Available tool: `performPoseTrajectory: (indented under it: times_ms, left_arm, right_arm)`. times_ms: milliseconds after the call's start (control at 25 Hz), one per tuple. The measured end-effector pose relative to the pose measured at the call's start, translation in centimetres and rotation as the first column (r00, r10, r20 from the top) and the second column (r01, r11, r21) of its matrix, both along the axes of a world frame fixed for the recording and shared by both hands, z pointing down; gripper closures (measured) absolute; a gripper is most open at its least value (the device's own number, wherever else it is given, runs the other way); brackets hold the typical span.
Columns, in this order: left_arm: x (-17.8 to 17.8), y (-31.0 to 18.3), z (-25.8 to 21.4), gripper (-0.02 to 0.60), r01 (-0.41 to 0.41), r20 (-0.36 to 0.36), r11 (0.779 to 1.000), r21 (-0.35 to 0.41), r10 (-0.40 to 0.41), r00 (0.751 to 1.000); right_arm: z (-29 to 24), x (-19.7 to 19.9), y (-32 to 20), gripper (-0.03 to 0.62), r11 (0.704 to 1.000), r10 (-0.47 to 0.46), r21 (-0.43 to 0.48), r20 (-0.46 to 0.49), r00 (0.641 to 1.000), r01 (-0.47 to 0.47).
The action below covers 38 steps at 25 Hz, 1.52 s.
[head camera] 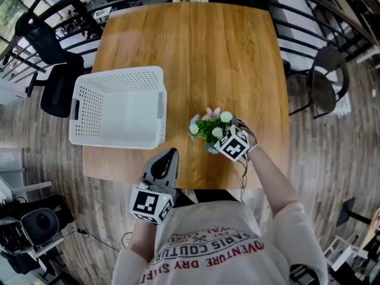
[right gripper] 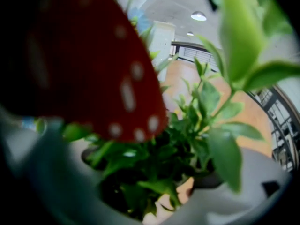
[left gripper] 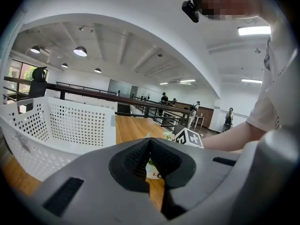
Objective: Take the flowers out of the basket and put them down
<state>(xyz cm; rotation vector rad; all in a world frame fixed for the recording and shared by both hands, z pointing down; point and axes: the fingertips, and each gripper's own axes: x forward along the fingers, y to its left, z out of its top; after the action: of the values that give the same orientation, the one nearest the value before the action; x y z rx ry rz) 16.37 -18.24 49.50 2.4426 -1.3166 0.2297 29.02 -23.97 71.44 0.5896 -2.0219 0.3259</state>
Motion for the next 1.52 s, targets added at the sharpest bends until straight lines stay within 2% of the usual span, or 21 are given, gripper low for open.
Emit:
performPoseTrajectory:
  times_ms: [120, 280, 560, 760, 1000, 1160, 1280, 1400, 1520]
  left_arm:
    - [-0.4, -0.2, -0.1, 0.558, 0.015, -0.008, 1.000, -0.006, -0.015, 1.000]
    - [-0.6, -0.2, -0.1, 0.558, 0.014, -0.022, 1.000, -0.004, -0.014, 1.000]
    - [-1.1, -0.7, 0.0, 0.558, -0.027, -0.042, 1.000, -0.004, 0.027, 0.999]
    - [-1.0, -0.9, -1.1, 0.558, -0.079, -0.076, 0.997, 0.012, 0.080, 0.994]
    - [-0.2, -1.4, -3.8, 0.558, -0.178, -0.080, 0.982, 0.069, 0.183, 0.980]
    - [-0.9, -1.7, -5.9, 0.558, -0.205, -0.080, 0.972, 0.115, 0.214, 0.974]
    - [-2.1, -1.7, -7.2, 0.558, -0.210, -0.077, 0.967, 0.141, 0.223, 0.972]
    - [-4.2, -1.8, -8.3, 0.558, -0.205, -0.069, 0.966, 0.156, 0.218, 0.974]
    - [-7.1, -2.3, -9.4, 0.558, -0.178, -0.061, 0.970, 0.167, 0.190, 0.980]
  right_arm:
    - [-0.4, -0.1, -0.3, 0.106, 0.999, 0.042, 0.002, 0.051, 0.998, -0.042]
    - [-0.8, 0.3, 0.2, 0.106, 0.998, 0.066, -0.018, 0.059, 0.996, -0.065]
    - [-3.7, 0.1, -0.6, 0.106, 0.989, 0.125, 0.068, 0.077, 0.989, -0.130]
    - [-8.5, 0.0, -1.7, 0.106, 0.947, 0.228, 0.204, 0.126, 0.965, -0.250]
    - [-15.0, -0.9, -0.8, 0.106, 0.904, 0.288, 0.253, 0.235, 0.929, -0.344]
    - [-19.5, -1.7, -0.5, 0.106, 0.846, 0.312, 0.355, 0.273, 0.910, -0.397]
    - [-22.7, -3.4, -0.1, 0.106, 0.814, 0.314, 0.389, 0.330, 0.890, -0.432]
    - [-25.1, -6.0, 0.2, 0.108, 0.804, 0.319, 0.381, 0.373, 0.871, -0.457]
    - [-26.7, -9.3, 0.3, 0.109, 0.817, 0.304, 0.343, 0.427, 0.852, -0.463]
